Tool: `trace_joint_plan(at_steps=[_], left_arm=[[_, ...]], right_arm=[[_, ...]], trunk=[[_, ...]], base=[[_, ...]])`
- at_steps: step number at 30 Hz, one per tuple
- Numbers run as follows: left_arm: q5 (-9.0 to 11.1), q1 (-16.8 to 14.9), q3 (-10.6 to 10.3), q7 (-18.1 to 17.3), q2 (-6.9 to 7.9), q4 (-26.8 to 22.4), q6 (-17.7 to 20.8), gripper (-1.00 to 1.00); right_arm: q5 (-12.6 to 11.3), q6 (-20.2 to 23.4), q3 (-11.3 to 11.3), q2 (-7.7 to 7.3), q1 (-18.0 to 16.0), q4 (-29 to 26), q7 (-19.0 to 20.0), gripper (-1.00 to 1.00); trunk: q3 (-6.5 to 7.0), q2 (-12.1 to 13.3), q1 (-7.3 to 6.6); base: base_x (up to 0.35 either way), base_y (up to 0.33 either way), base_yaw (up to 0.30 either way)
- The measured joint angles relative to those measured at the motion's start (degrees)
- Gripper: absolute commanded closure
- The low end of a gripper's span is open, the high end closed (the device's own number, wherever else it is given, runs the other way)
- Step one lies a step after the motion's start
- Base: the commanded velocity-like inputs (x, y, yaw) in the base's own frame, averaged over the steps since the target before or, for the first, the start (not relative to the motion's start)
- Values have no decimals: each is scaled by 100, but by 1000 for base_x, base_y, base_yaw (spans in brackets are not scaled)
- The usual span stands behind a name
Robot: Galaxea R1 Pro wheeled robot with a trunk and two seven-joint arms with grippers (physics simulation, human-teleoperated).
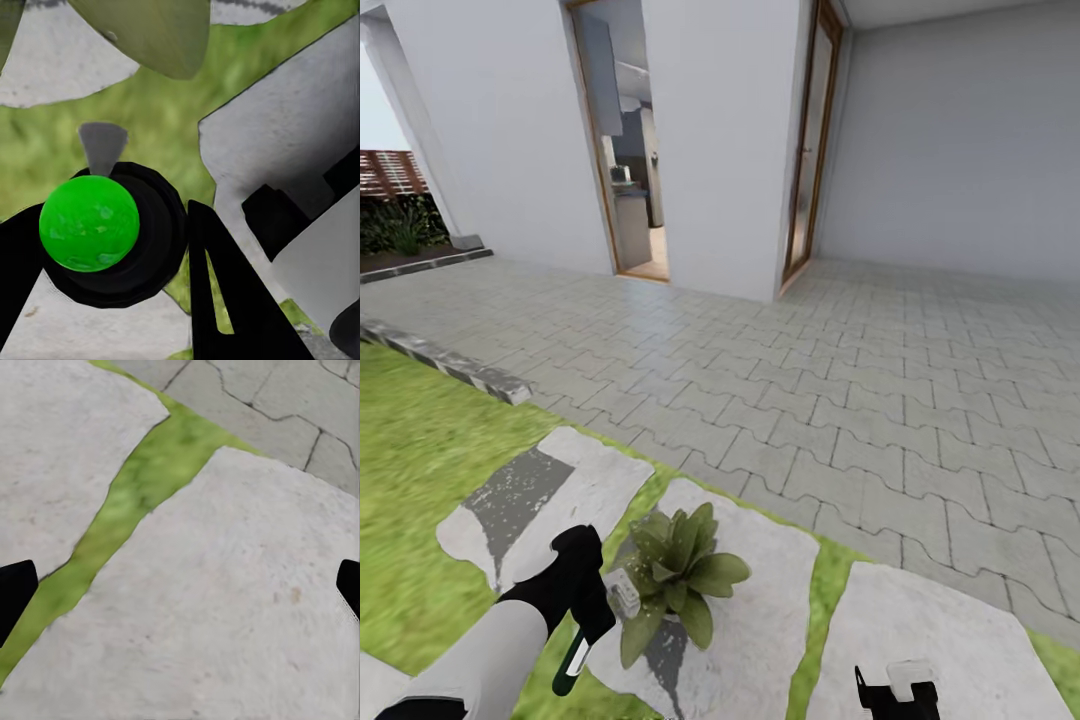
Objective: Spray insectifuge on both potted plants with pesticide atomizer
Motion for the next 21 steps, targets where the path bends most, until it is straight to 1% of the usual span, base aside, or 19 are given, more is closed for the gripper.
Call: trace_joint_plan(at_steps=[3, 5, 7, 10, 14, 21], left_arm=[[2, -7, -11, 1, 2, 2, 1, 100], [1, -10, -6, 0, 0, 2, 1, 100], [0, -10, -8, -1, 0, 6, 2, 100], [-11, -3, 2, 3, 20, 60, -3, 100], [-9, 18, 11, 5, 56, 91, -10, 100], [-2, 33, 31, 15, 64, 96, -9, 100]], right_arm=[[0, 1, 0, -1, 1, -2, -2, -100], [0, 2, 0, -1, 2, -3, 0, -100], [0, 3, 0, -1, 2, -3, 2, -100], [0, 3, -1, 0, 3, -3, 6, -100], [-1, 3, -1, 7, 2, -2, 6, -100], [5, 3, -6, -23, 2, -3, 6, -100]], trunk=[[0, 0, 1], [0, 0, 3], [0, 0, 2], [0, 0, 0], [0, 0, 0], [0, 0, 0]], base=[[-95, -201, 110], [-267, -54, 20], [-101, -12, 5], [-18, -2, 81], [-1, 0, 207], [0, 0, 24]])
